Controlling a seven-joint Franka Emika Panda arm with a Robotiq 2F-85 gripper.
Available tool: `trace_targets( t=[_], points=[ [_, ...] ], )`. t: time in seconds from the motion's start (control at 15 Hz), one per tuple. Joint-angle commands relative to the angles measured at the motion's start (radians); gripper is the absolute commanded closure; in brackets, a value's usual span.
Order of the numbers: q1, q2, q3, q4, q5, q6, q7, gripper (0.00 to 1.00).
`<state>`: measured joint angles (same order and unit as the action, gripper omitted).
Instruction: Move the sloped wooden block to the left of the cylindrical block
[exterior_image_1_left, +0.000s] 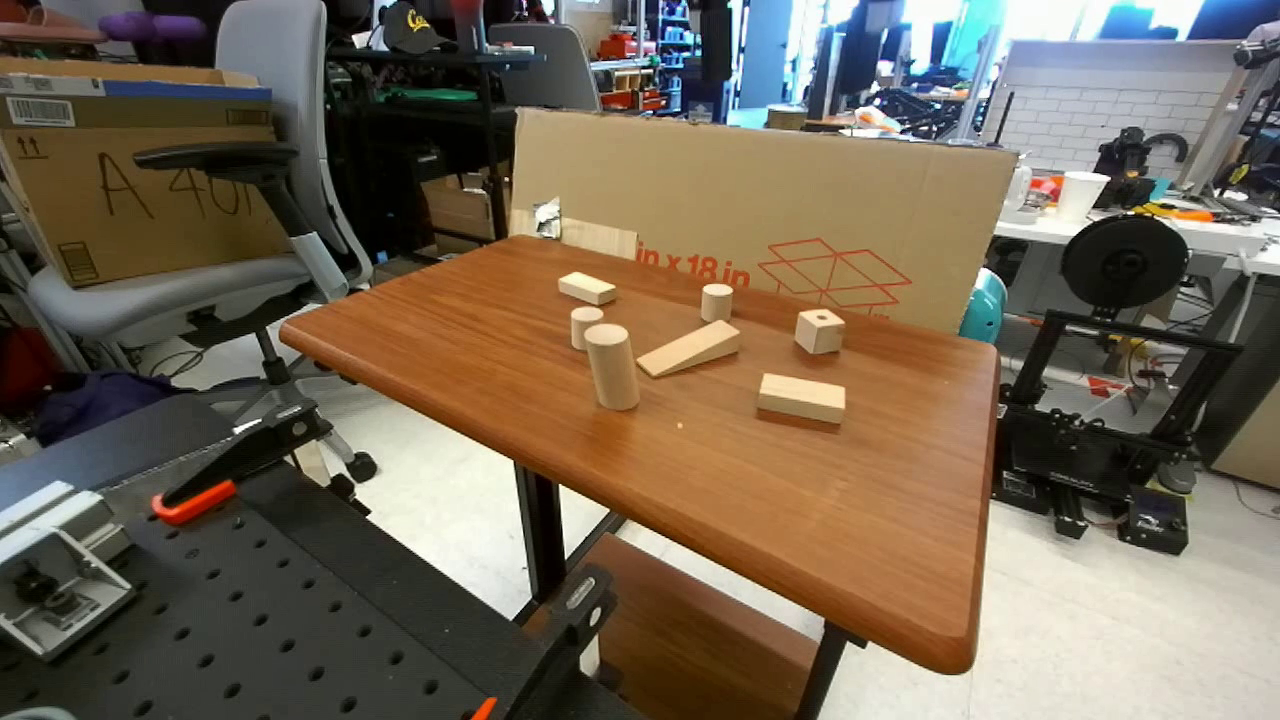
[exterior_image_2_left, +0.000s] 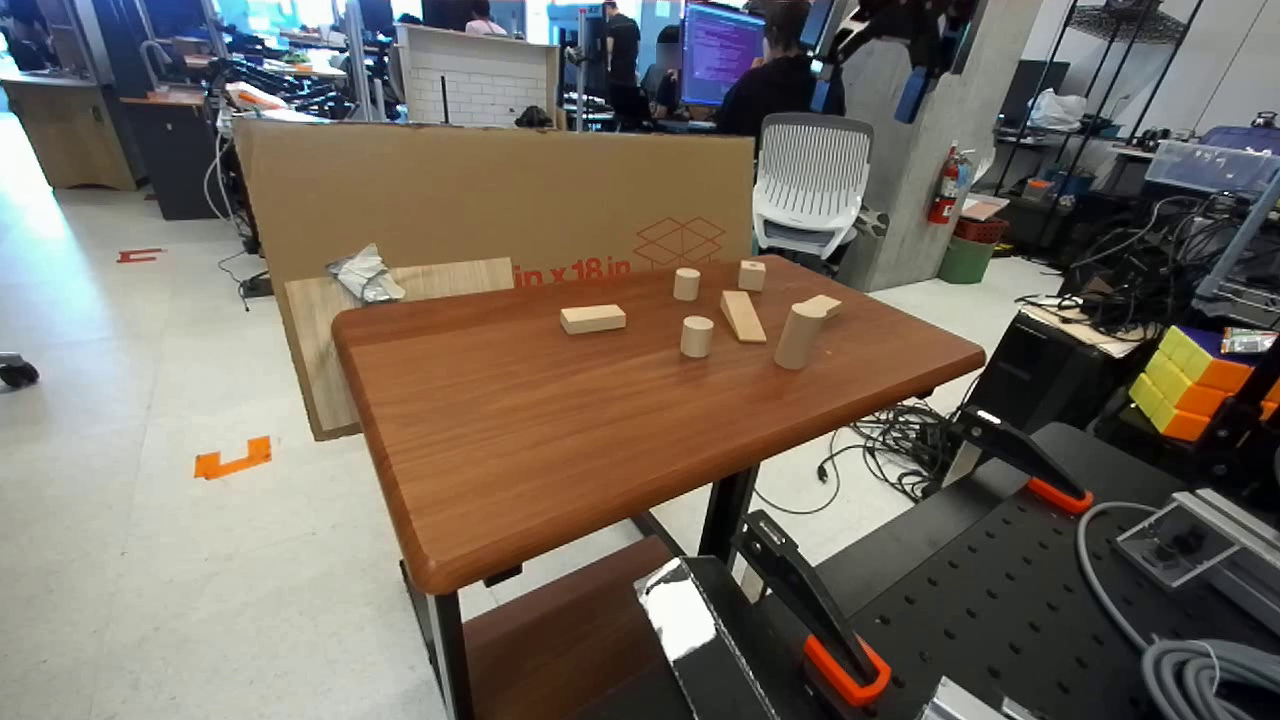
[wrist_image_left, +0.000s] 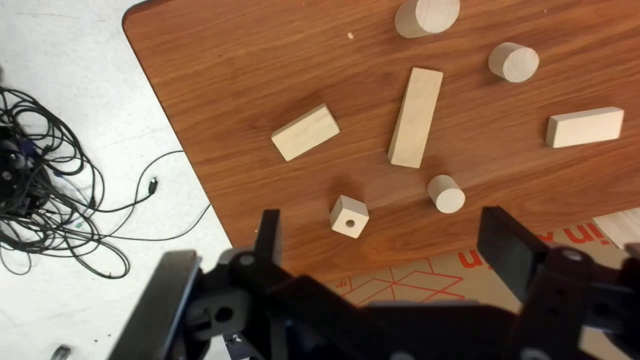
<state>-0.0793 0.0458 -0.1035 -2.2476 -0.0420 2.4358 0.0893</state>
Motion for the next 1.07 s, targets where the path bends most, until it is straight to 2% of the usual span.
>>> trace_targets(
  t=[0.0, 0.47, 1.0],
  points=[
    [0.009, 0.105, 0.007, 0.056, -0.037, 0.016, 0.077, 0.0],
    [0.072, 0.268, -0.002, 0.133, -0.164, -0.006, 0.2, 0.0],
    [0.125, 0.42, -0.002, 0.232, -0.144, -0.029, 0.223, 0.0]
  ],
)
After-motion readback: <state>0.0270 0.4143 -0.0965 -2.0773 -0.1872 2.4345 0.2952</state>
